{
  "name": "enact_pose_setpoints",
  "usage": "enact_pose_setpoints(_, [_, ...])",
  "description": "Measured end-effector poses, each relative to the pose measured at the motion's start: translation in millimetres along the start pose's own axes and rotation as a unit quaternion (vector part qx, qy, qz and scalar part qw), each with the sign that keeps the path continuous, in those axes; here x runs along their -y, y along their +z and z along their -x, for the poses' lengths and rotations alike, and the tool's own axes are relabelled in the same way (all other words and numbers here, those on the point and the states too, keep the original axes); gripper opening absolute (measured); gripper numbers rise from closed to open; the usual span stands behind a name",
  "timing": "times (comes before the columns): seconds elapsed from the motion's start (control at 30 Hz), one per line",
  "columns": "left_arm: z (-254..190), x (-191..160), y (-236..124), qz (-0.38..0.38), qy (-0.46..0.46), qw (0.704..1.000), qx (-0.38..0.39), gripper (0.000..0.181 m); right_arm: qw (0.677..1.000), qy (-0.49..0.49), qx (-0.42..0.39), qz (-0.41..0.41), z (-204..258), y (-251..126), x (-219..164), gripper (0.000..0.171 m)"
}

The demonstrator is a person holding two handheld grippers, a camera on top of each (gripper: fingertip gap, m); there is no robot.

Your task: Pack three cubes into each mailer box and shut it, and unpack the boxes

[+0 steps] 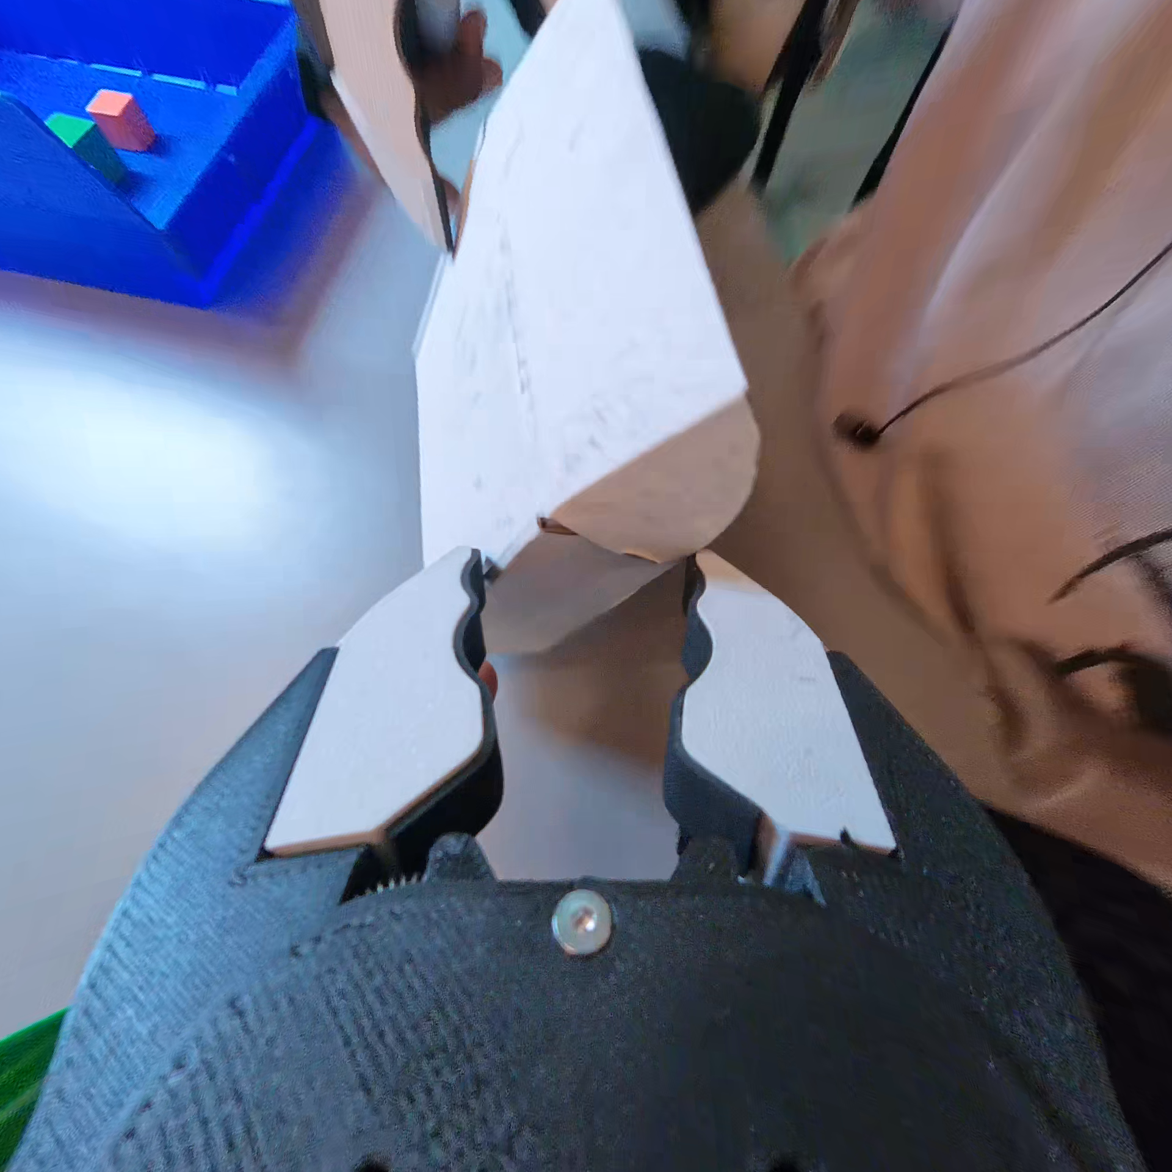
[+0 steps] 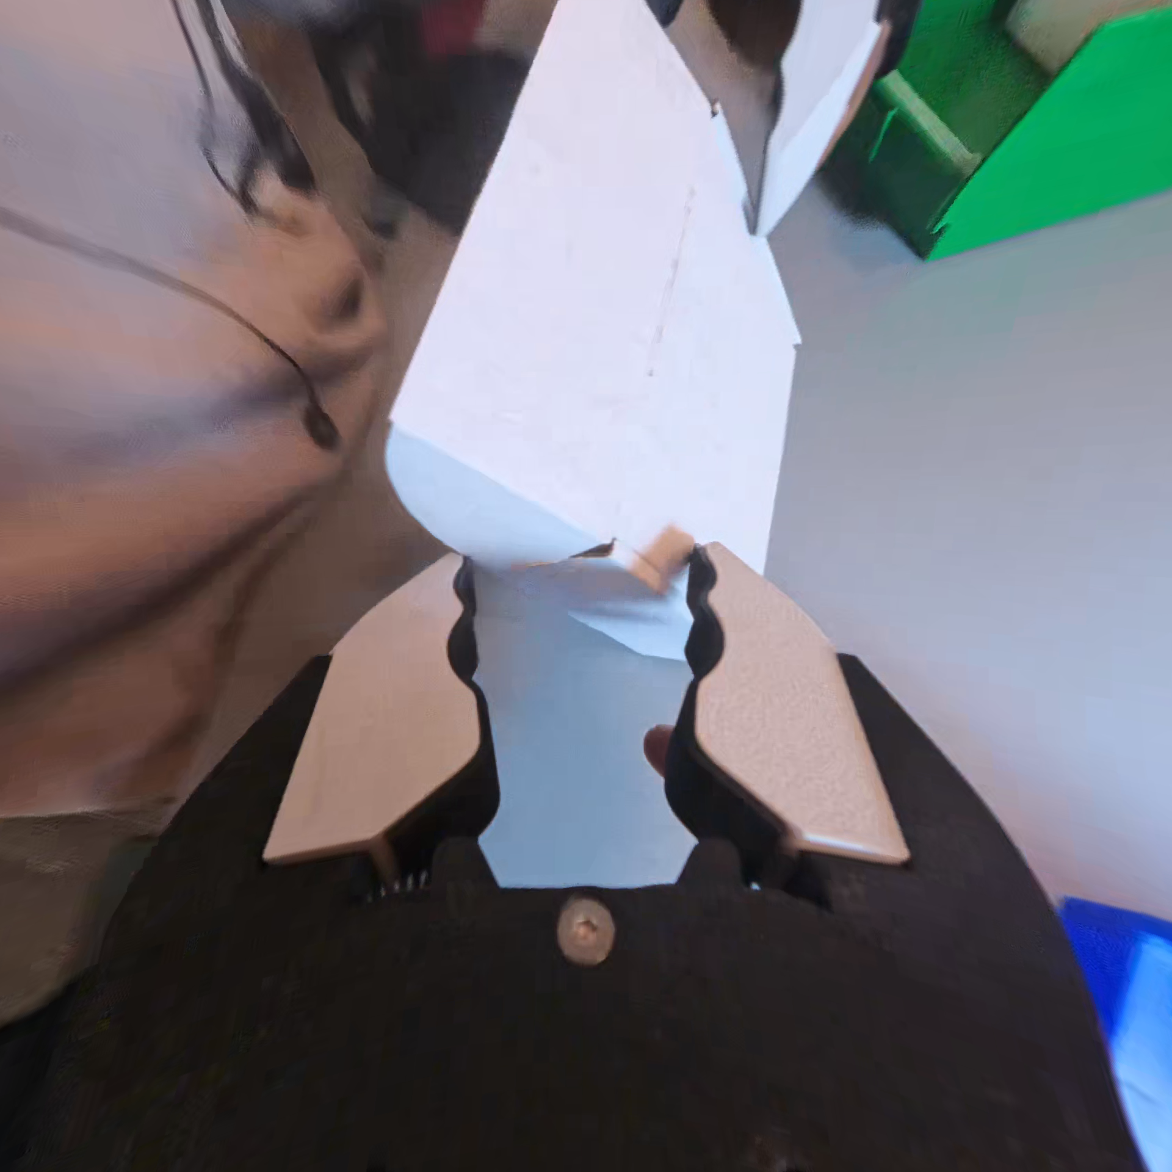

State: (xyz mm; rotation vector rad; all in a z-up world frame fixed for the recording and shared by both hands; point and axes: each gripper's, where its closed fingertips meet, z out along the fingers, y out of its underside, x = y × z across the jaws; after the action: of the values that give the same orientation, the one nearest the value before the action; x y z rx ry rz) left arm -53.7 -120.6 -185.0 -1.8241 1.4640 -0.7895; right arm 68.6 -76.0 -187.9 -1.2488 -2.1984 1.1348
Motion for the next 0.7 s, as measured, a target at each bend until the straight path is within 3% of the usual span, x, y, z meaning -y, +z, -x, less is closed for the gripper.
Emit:
enact_pose_setpoints(0.03, [2, 5, -3, -0.037, -0.036, 0.998, -0.022, 0.059, 0.999, 0.038, 0.025, -0.026, -3, -4, 2, 0.061])
enact_pose_setpoints(0.13, [11, 7, -7, -0.113, -0.110, 0.986, -0.056, 0.059, 0.987, 0.114, 0.068, -0.094, -11, -7, 2, 0.060])
enact_pose_setpoints(0.23, [11, 0, -3, -0.133, -0.125, 0.981, -0.058, 0.058, 0.982, 0.129, 0.060, -0.127, -16, -7, 0, 0.058])
enact_pose_setpoints(0.53, [18, 16, -40, -0.146, -0.057, 0.988, 0.003, 0.058, 0.980, 0.094, 0.013, -0.174, -25, -41, 20, 0.059])
enact_pose_setpoints(0.7, [15, 30, -34, -0.099, 0.007, 0.995, 0.000, 0.062, 0.990, 0.052, 0.012, -0.129, -34, -38, 27, 0.057])
